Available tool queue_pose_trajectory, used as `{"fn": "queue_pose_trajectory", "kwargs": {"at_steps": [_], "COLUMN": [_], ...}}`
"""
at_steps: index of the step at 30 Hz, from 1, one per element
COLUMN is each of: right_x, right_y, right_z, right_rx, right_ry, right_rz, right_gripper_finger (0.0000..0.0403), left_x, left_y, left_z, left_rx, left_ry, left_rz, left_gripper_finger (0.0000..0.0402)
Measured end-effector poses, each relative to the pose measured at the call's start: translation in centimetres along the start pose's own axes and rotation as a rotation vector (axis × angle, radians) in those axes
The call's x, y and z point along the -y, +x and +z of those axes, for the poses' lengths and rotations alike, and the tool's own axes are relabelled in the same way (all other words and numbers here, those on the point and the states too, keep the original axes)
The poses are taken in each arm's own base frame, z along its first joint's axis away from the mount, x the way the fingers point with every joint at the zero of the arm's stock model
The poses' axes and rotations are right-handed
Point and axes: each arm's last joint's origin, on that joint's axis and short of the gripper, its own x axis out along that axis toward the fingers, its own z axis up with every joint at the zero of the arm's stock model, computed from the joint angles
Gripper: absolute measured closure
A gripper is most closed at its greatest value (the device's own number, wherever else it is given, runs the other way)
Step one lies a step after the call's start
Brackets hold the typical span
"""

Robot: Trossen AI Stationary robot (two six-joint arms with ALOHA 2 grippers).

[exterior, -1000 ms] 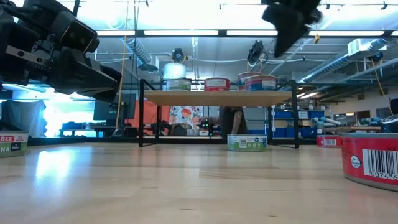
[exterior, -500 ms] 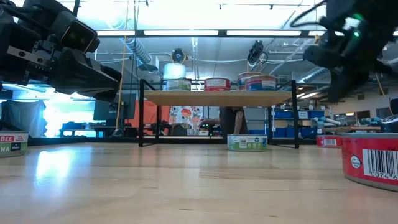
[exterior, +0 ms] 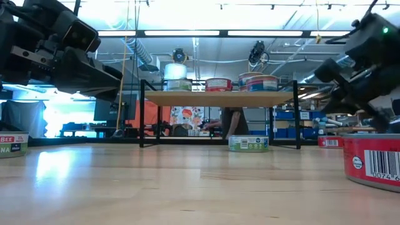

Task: Stack canned seafood by type on shelf
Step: Put the red tuna can on the shelf aligned with the red tuna cans

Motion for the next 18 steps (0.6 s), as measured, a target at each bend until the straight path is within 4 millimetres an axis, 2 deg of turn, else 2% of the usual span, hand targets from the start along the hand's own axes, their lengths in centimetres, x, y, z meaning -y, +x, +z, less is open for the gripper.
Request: {"fn": "queue_pose_trajectory", "kwargs": {"at_steps": [4,7,18], "right_x": [0.3,0.2,-0.6], "right_y": [1.0,1.9,5.3], "right_z": [0.3,0.8,3.1], "right_rx": [0.203,0.281,0.237], "right_ry": [0.136,0.186,0.276], "right_rz": [0.049,0.009,-0.243], "right_gripper_finger": [0.0402,0.0402,0.0402], "left_x": [0.0,0.0,0.0], "left_y": [0.0,0.0,0.0], "left_z": [0.2,0.2,0.1], "left_rx": [0.018,0.017,0.015], "left_ry": [0.001,0.001,-0.002], "left_rz": [0.002,0.002,0.001], "left_gripper_finger": [0.0396,0.0396,0.0396]}}
